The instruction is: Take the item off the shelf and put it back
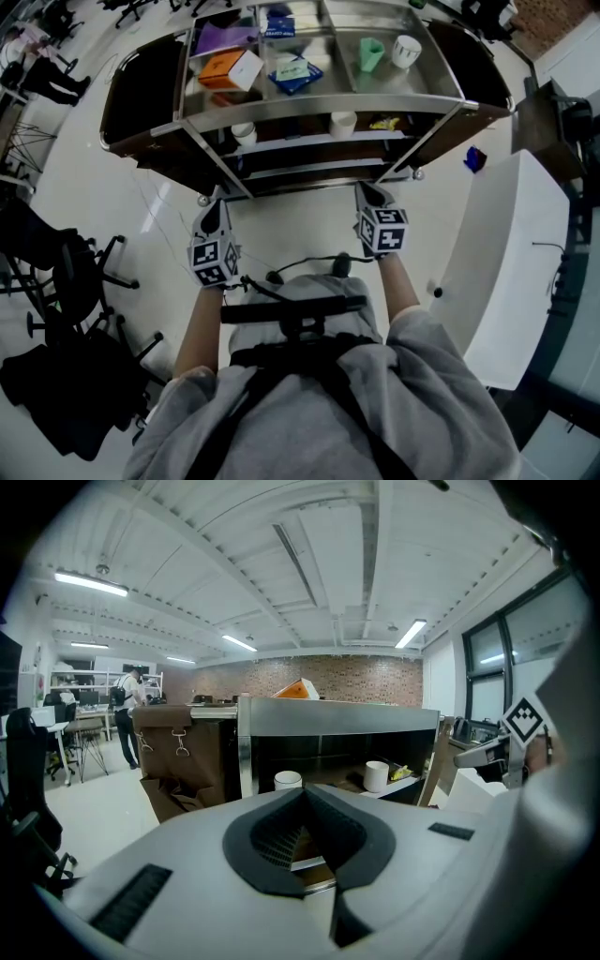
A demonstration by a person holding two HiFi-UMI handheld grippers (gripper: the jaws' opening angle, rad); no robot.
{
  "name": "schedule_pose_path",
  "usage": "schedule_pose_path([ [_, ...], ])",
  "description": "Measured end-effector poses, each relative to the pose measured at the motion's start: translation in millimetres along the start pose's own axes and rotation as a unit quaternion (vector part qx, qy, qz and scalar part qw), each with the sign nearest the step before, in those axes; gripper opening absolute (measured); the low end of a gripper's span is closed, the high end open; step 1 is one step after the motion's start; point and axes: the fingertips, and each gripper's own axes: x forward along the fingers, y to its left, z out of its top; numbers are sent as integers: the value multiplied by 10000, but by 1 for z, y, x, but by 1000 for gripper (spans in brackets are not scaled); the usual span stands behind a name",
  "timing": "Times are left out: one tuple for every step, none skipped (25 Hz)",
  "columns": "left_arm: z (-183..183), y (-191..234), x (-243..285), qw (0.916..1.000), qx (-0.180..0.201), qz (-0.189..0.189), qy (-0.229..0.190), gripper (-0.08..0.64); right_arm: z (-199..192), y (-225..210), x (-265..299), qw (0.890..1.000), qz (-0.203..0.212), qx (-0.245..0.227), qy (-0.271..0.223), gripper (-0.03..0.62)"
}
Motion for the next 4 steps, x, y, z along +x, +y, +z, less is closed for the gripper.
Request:
schedule_pose_path([
  [-1,0,0,10000,-6,0,6,6,-1,1,0,10000,2,0,5,8],
  [-2,1,0,10000,-12,-2,14,6,-2,1,0,10000,4,0,10,8],
  [-4,1,0,10000,-17,-4,21,6,-3,2,1,10000,7,0,16,8],
  [-5,2,0,10000,-22,-7,27,6,-4,3,1,10000,9,0,21,8],
])
